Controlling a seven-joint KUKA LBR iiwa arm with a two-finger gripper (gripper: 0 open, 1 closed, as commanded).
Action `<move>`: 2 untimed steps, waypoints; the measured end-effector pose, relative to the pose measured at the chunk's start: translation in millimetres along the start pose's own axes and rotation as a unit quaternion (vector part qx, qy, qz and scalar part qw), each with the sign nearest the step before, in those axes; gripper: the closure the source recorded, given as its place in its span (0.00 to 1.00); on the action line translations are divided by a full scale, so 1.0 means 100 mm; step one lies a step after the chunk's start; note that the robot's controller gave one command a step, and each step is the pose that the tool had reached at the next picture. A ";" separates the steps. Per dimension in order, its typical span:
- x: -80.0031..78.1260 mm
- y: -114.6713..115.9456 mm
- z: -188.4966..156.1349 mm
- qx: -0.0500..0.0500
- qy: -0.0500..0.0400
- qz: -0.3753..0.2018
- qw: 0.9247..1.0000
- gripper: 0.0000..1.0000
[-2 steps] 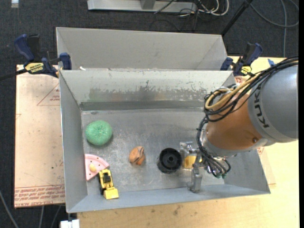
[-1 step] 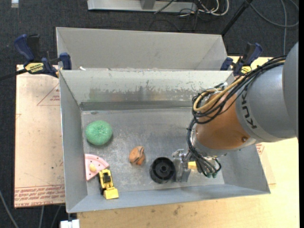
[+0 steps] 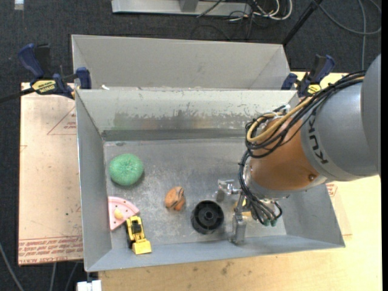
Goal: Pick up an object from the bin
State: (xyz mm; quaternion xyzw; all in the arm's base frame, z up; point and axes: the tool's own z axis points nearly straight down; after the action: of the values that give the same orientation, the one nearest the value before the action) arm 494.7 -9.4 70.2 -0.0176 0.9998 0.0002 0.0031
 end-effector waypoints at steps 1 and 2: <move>0.00 0.00 0.00 0.000 0.000 0.000 1.000 0.00; -0.02 0.20 0.00 0.001 0.000 -0.058 0.998 0.00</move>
Offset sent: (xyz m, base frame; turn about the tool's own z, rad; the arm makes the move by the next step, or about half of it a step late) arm 0.0016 0.0569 -0.0002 -0.2894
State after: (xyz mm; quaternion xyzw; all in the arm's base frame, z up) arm 496.3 11.1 70.6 -0.0755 0.9971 -0.0015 0.0035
